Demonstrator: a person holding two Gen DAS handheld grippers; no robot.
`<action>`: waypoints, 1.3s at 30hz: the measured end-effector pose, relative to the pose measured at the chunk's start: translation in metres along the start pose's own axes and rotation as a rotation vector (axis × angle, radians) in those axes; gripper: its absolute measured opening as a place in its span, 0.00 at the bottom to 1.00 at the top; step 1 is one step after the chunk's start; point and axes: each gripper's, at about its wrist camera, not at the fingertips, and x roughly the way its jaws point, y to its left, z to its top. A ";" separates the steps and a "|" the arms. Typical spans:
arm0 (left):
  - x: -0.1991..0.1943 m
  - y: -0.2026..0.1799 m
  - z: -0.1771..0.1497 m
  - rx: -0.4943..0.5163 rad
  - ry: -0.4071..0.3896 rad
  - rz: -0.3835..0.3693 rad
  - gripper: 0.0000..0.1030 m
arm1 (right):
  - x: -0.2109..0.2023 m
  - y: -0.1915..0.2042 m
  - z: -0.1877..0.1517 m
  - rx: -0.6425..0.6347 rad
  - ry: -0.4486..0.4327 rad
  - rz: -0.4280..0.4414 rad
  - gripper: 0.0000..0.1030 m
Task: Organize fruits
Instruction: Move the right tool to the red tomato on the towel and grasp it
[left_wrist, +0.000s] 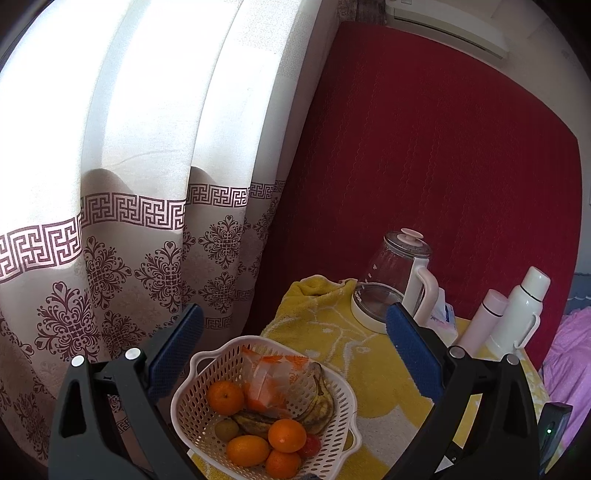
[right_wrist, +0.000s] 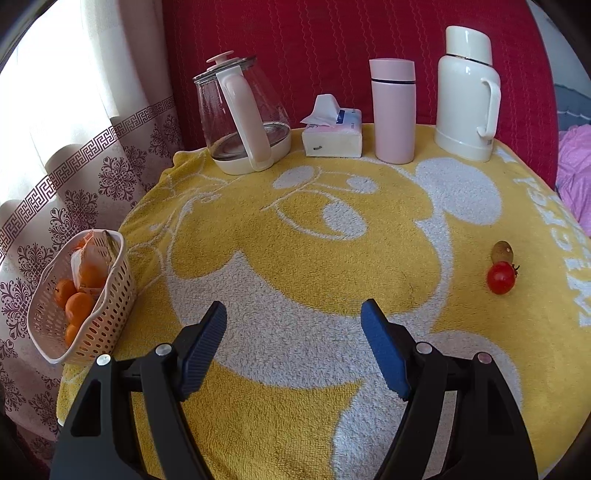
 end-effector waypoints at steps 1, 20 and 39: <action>0.000 -0.002 -0.001 0.005 0.002 -0.004 0.97 | 0.000 -0.002 -0.001 -0.001 -0.001 -0.007 0.73; 0.003 -0.029 -0.013 0.084 0.022 -0.046 0.97 | -0.015 -0.138 -0.007 0.231 -0.016 -0.156 0.73; 0.004 -0.066 -0.030 0.197 0.041 -0.082 0.97 | 0.026 -0.165 0.018 0.236 0.050 -0.200 0.44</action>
